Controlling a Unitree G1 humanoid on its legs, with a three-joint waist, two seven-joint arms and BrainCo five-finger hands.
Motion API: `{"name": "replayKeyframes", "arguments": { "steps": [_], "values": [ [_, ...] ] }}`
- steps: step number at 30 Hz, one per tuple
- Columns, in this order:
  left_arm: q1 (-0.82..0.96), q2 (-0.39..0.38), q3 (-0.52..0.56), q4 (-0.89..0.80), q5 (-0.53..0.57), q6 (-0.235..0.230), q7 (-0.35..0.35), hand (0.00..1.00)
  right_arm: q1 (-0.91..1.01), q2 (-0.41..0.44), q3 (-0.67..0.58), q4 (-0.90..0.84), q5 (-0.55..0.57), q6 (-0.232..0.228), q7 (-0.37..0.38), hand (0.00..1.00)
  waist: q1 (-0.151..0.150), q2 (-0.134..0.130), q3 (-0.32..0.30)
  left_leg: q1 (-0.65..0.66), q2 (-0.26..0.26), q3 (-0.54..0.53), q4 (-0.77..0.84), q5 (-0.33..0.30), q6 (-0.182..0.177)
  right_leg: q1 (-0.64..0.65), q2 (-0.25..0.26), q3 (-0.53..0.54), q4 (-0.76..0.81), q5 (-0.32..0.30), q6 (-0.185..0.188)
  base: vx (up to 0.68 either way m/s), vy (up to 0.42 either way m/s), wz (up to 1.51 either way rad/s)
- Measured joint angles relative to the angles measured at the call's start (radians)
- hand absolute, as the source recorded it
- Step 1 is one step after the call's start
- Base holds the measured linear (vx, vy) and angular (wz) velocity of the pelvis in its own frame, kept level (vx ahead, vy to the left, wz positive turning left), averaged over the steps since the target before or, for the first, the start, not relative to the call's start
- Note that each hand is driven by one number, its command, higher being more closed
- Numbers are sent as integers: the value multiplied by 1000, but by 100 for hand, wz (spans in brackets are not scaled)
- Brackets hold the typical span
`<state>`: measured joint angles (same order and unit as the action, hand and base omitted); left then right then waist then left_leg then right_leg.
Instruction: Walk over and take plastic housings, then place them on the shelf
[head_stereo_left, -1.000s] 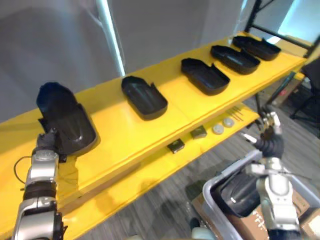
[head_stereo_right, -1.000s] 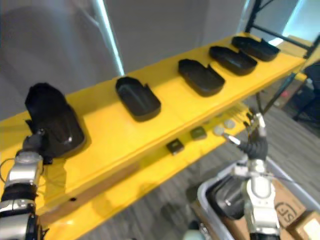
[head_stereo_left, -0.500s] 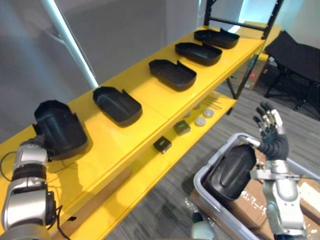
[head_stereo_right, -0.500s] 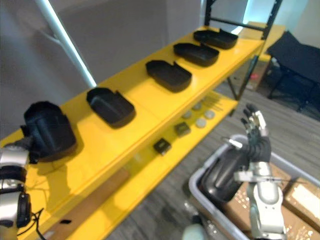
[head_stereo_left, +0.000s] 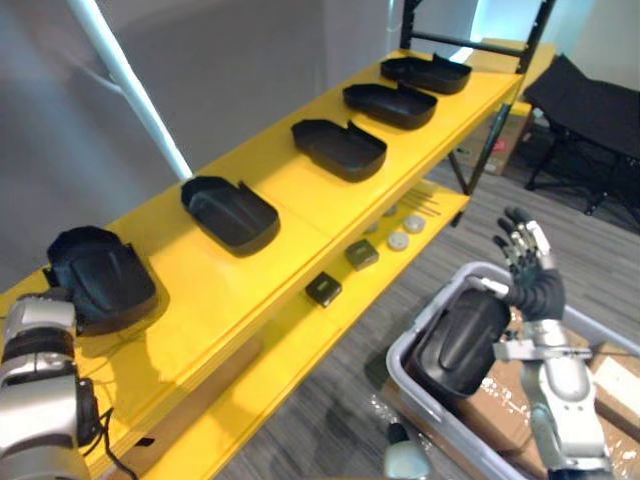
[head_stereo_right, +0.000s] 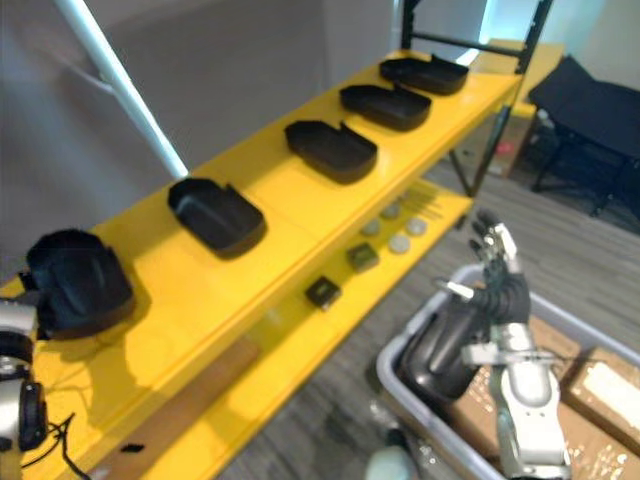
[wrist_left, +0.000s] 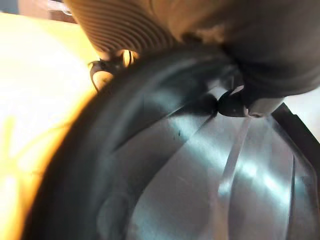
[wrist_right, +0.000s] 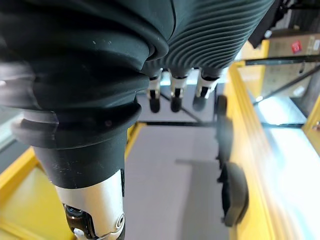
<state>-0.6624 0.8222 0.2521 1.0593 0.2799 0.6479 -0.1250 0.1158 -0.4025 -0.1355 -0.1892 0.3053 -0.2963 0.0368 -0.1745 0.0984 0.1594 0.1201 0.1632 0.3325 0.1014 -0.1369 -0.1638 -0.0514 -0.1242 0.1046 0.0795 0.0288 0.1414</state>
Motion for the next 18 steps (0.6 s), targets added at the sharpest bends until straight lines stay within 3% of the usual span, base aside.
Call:
{"name": "replayKeyframes", "arguments": {
  "steps": [7,16,17,18],
  "values": [
    [49,0,23,26,-8,-29,16,100,-2,-16,41,0,0,32,8,0,0,5,3,-2,1,-6,-3,0,0,2,-2,-11,-3,0,0,0,0,1],
    [101,0,53,26,-4,-36,-9,100,-7,-30,57,0,5,37,8,0,3,5,3,-16,4,-19,8,0,0,2,-3,-21,-4,0,0,-4,-1,4],
    [106,0,53,26,-4,-37,-13,0,-9,-30,59,0,5,37,8,0,3,5,3,-16,5,-19,10,0,0,3,-3,-21,-4,0,0,0,0,0],
    [114,0,53,26,-4,-37,-15,0,-10,-30,59,0,5,38,8,0,4,5,3,-16,6,-19,10,0,0,3,-2,-21,-4,0,0,0,0,0]
  ]
}}
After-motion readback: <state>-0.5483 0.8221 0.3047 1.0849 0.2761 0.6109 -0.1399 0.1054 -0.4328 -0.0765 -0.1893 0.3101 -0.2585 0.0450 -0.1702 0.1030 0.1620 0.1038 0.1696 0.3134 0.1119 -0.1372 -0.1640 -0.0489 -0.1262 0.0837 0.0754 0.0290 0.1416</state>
